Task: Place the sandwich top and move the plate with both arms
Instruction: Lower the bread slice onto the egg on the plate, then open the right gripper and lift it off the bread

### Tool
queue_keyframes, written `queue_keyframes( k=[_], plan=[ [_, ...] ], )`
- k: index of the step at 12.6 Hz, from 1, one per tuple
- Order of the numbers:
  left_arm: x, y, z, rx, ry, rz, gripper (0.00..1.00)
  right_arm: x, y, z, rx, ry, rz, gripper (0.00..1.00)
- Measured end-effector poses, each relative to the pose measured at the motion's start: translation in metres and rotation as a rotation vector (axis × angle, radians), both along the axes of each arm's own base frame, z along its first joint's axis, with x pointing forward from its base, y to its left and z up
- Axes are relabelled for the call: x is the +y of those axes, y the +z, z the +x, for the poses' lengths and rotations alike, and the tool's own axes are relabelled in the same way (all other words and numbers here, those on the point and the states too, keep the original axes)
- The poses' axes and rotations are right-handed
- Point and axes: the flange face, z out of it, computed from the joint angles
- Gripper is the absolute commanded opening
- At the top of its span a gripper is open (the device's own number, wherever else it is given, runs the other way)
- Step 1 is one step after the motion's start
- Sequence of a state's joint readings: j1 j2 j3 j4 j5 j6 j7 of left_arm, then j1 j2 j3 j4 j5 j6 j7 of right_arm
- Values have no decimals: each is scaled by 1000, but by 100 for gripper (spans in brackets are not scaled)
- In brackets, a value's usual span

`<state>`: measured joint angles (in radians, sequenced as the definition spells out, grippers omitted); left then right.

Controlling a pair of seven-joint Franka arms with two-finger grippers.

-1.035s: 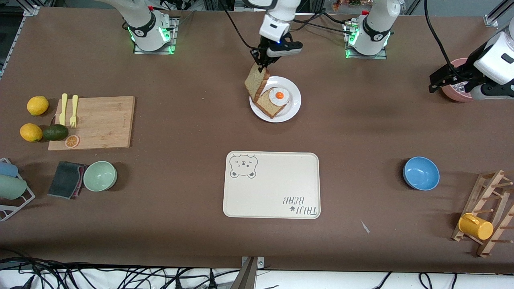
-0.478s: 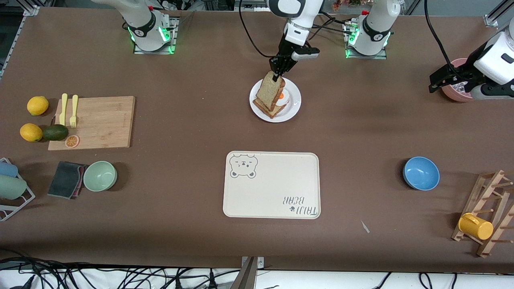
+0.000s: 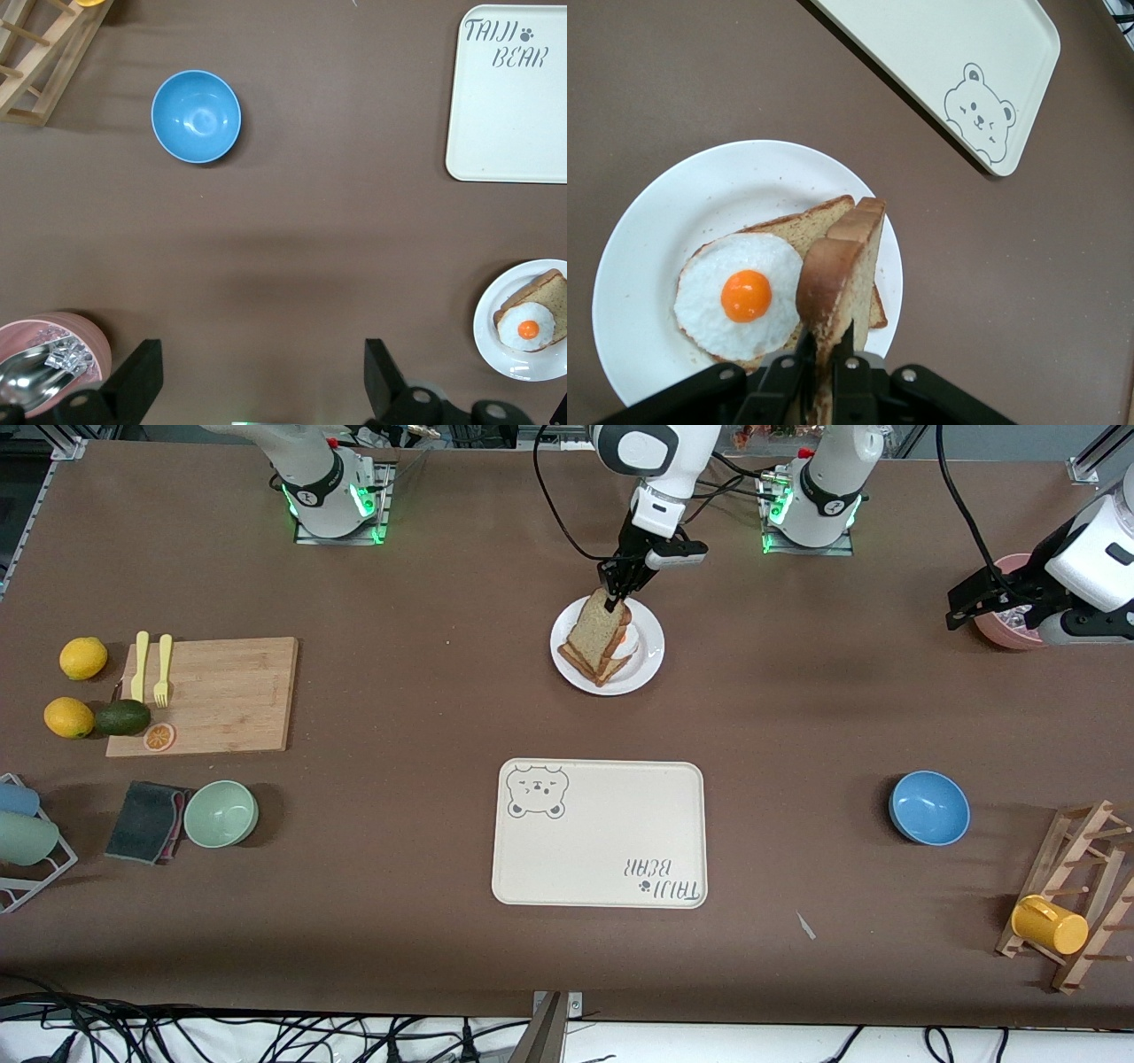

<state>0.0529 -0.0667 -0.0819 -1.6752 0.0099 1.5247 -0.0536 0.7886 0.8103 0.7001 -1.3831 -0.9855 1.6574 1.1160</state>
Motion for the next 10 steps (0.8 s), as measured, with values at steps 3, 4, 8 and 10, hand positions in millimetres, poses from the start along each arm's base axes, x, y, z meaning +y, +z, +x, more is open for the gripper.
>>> queue_keyframes(
  k=[3,4,8,10],
  plan=[
    [0,0,0,0,0,0,100,-1,-3,2,-6,-20,4,100],
    [0,0,0,0,0,0,100,-2,-5,3,-8,-23,1,100],
    [0,0,0,0,0,0,100,0,-10,0,-12,-21,-5,100],
    [0,0,0,0,0,0,100,2,-6,2,-7,-32,4,100]
  ],
)
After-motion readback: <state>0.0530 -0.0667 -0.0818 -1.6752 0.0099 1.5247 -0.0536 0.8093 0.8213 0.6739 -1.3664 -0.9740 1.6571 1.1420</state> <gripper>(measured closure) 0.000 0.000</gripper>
